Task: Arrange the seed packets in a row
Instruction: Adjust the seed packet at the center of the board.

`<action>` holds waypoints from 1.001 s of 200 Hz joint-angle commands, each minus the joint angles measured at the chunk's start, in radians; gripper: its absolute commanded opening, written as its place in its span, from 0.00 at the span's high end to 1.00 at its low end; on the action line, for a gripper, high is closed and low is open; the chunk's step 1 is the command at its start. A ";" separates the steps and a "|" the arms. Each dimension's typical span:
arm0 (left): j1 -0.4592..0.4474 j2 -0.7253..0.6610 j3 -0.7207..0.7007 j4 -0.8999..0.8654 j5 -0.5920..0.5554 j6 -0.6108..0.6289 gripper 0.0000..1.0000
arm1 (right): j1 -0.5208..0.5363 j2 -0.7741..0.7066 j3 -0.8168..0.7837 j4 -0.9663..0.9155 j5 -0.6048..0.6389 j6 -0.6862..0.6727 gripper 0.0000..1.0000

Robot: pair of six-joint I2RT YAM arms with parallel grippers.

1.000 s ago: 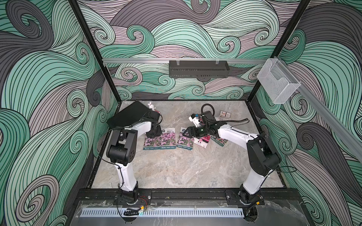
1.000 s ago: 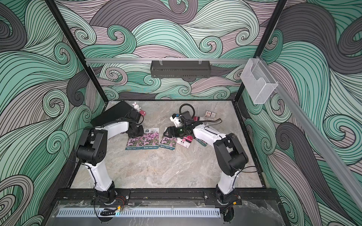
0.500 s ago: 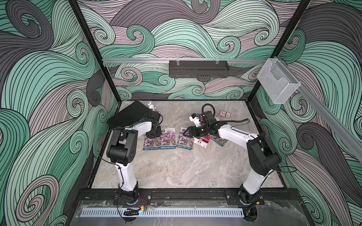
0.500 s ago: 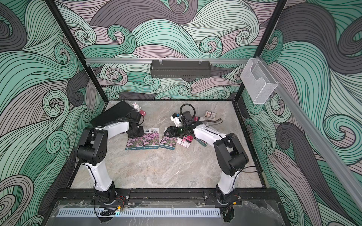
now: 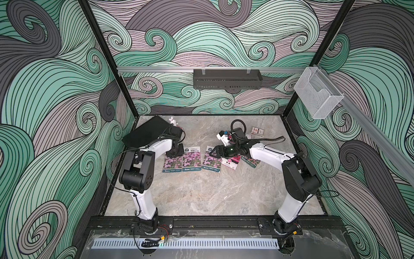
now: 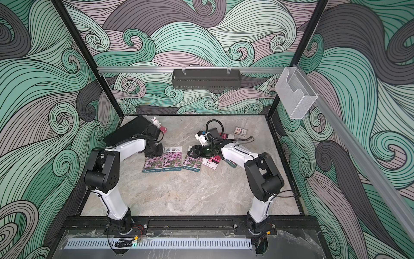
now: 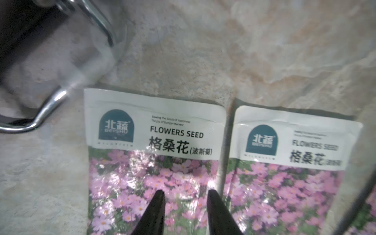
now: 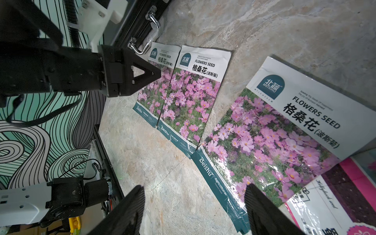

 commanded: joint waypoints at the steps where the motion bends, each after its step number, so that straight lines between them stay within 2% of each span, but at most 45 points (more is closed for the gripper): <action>1: -0.008 -0.085 0.070 -0.040 0.025 0.008 0.62 | -0.005 -0.015 -0.004 0.013 -0.007 0.008 0.21; 55: -0.040 -0.099 0.089 0.004 0.139 -0.017 0.61 | -0.006 0.035 0.049 -0.038 0.026 0.029 0.22; 96: -0.081 -0.056 0.066 0.065 0.159 -0.044 0.62 | -0.001 0.100 0.100 -0.142 0.113 0.021 0.24; 129: -0.112 0.006 0.080 0.107 0.165 -0.054 0.62 | -0.003 0.100 0.093 -0.147 0.165 0.030 0.24; 200: -0.125 0.082 0.030 0.147 0.157 -0.085 0.63 | -0.040 0.025 0.032 -0.147 0.169 0.029 0.24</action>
